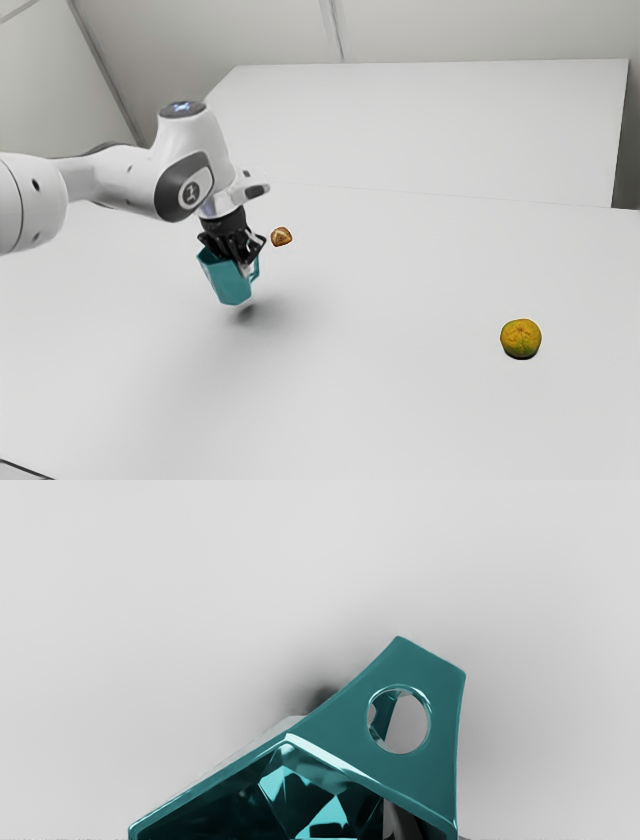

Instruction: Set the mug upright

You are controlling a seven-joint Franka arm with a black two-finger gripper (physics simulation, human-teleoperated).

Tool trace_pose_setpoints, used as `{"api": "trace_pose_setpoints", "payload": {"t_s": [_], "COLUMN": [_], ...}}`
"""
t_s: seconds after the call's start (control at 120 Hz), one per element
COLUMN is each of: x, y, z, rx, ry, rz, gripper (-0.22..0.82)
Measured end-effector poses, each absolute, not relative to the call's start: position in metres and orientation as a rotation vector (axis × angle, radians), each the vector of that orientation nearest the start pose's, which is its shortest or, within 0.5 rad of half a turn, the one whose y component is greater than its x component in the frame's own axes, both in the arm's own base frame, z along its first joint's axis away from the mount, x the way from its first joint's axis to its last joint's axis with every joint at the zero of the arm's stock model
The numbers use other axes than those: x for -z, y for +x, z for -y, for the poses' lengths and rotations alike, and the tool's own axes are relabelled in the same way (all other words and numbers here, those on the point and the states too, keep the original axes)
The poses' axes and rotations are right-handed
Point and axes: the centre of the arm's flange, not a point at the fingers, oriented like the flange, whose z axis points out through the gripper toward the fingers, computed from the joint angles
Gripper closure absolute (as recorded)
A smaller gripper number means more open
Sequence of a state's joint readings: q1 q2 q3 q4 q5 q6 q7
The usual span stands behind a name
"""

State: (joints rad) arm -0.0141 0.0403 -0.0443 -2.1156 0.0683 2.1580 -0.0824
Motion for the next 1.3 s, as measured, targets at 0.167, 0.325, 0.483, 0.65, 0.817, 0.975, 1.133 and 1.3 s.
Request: {"api": "trace_pose_setpoints", "payload": {"t_s": [0.167, 0.325, 0.483, 0.65, 0.817, 0.975, 1.133, 1.3], "x": [-0.378, -0.357, -0.346, -0.342, -0.346, -0.366, -0.403, -0.438], "y": [0.55, 0.555, 0.557, 0.558, 0.558, 0.557, 0.552, 0.556], "z": [0.027, 0.025, 0.026, 0.026, 0.029, 0.029, 0.032, 0.034], "rx": [-0.022, -0.051, -0.062, -0.063, -0.051, -0.003, 0.067, 0.119], "ry": [-3.086, -3.086, -3.086, -3.086, -3.087, -3.087, -3.088, -3.086], "rz": [0.022, 0.056, 0.075, 0.092, 0.094, 0.099, 0.097, 0.098], "gripper": [0.77, 0.77, 0.77, 0.69, 0.34, 0.16, 0.08, 0.03]}}
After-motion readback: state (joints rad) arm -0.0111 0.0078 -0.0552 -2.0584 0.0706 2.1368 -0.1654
